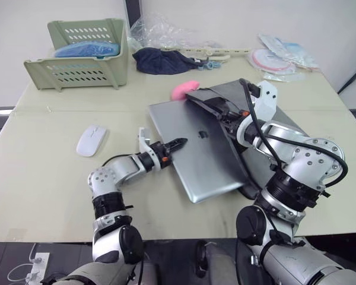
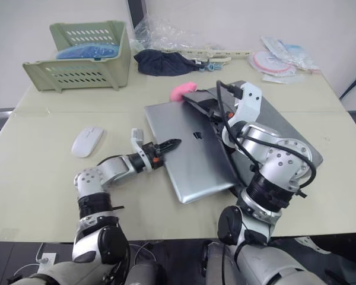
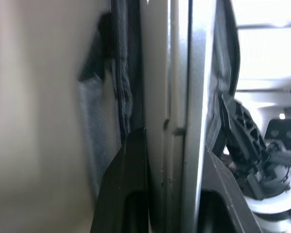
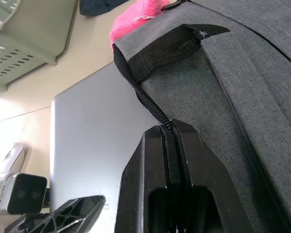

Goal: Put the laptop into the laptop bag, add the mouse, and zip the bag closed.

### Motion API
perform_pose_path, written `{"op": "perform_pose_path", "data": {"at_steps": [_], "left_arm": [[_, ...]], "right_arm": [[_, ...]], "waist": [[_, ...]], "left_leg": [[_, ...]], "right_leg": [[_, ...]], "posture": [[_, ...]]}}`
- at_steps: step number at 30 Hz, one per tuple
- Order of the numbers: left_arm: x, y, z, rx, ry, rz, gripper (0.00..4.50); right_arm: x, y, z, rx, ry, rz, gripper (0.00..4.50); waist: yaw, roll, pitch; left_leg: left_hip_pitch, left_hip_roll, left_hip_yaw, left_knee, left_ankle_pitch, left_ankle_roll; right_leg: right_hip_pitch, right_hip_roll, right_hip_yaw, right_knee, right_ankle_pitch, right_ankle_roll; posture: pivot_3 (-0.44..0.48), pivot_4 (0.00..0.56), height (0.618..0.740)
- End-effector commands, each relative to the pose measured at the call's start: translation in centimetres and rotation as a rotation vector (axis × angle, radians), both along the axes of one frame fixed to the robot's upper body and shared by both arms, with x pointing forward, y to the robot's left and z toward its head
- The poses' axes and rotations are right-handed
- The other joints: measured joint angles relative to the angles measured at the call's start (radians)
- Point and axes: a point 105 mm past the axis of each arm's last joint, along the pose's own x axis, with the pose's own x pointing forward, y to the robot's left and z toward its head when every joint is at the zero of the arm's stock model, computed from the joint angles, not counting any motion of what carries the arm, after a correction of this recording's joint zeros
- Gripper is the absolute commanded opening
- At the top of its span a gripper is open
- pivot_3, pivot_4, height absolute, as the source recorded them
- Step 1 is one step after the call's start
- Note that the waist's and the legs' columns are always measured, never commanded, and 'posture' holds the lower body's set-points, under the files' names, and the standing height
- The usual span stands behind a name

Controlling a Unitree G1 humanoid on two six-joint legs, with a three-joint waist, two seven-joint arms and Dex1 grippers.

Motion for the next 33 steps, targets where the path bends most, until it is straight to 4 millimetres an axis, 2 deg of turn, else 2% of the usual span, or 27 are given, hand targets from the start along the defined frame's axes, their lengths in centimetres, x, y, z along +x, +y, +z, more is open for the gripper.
{"op": "perform_pose_path", "data": {"at_steps": [1,23,33], "left_arm": [[-0.9,-2.1,3.9,-0.130,-0.128,-0.109,0.41],[0.2,-3.9,3.6,-0.107,-0.121,-0.109,0.41],[1.1,-5.9,3.9,-0.114,-0.129,-0.125,0.41]], "right_arm": [[-0.3,0.1,0.6,-0.017,-0.025,0.007,0.01],[-0.8,1.0,0.2,-0.097,-0.042,0.071,0.01],[-0.9,1.4,0.4,-0.092,-0.046,0.082,0.01]], "waist": [[-0.002,0.000,0.000],[-0.001,0.002,0.001],[-0.001,0.002,0.001]], "left_leg": [[0.000,0.000,0.000,0.000,0.000,0.000],[0.000,0.000,0.000,-0.001,0.000,0.000],[-0.001,0.000,0.000,-0.002,0.000,0.000]], "right_leg": [[0.000,0.000,0.000,0.000,0.000,0.000],[0.000,0.000,0.000,-0.001,0.000,0.000],[0.000,0.000,-0.001,-0.003,0.000,0.000]], "posture": [[0.000,0.150,0.740],[0.000,0.150,0.740],[0.000,0.150,0.740]]}}
